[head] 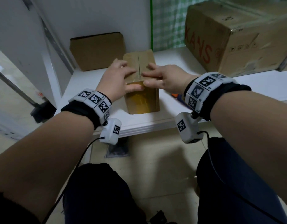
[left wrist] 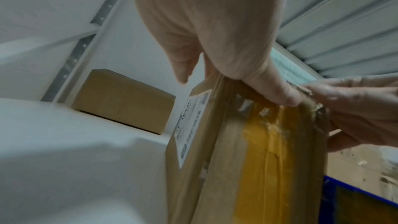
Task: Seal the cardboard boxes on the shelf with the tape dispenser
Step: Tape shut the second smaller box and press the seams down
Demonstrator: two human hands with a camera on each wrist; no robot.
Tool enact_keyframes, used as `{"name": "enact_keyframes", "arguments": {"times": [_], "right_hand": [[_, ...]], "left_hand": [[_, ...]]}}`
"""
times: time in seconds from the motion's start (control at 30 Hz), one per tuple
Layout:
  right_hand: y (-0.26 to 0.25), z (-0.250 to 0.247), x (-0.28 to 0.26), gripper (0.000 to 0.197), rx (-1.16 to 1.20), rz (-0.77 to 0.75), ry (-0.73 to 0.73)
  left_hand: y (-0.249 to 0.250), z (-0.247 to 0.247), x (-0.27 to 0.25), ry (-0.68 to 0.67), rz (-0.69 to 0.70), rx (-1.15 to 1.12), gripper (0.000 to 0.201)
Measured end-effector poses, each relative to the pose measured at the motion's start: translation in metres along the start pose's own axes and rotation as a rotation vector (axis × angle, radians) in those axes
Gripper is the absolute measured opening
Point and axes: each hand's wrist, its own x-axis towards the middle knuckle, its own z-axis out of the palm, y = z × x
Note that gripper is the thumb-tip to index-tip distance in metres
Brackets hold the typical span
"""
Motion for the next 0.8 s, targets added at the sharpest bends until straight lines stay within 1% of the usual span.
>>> {"name": "enact_keyframes", "arguments": {"times": [0.1,0.2,0.3,0.43,0.53,0.6,0.63,0.7,0.73,0.77,0.8], "right_hand": [[0.009,0.013,0.004,0.047,0.081,0.014,0.047],[0.009,0.016,0.004,0.045,0.142,0.006,0.077],[0.009,0.010,0.003,0.045,0.108,0.037,0.038],[0.003,0.004,0.001,0.047,0.050,0.056,-0.013],[-0.005,-0.003,0.000,0.053,0.031,0.082,-0.072],[-0.007,-0.007,-0.002,0.061,0.105,0.108,-0.118],[-0.009,-0.009,-0.003,0.065,0.183,0.137,-0.121],[-0.015,-0.011,-0.005,0.071,0.327,0.211,-0.080],[-0.018,-0.012,-0.005,0.078,0.357,0.250,-0.051],[-0.021,-0.013,-0.003,0.089,0.349,0.293,-0.031],[-0.024,-0.014,0.000,0.105,0.312,0.333,-0.015]], "left_hand": [[-0.005,0.003,-0.005,-0.101,-0.093,-0.043,0.077],[-0.004,0.003,-0.005,-0.129,-0.093,-0.097,0.073],[-0.004,0.001,-0.005,-0.133,-0.069,-0.159,0.068],[-0.006,-0.008,-0.006,-0.200,-0.068,-0.145,0.071],[-0.006,-0.015,-0.008,-0.245,-0.057,-0.139,0.076],[-0.005,-0.018,-0.011,-0.259,-0.075,-0.172,0.079],[-0.005,-0.019,-0.014,-0.257,-0.103,-0.247,0.078],[-0.001,-0.023,-0.021,-0.249,-0.193,-0.545,0.073],[0.001,-0.025,-0.025,-0.243,-0.229,-0.698,0.068],[0.004,-0.027,-0.027,-0.242,-0.259,-0.804,0.065],[0.007,-0.029,-0.028,-0.248,-0.280,-0.861,0.066]]}}
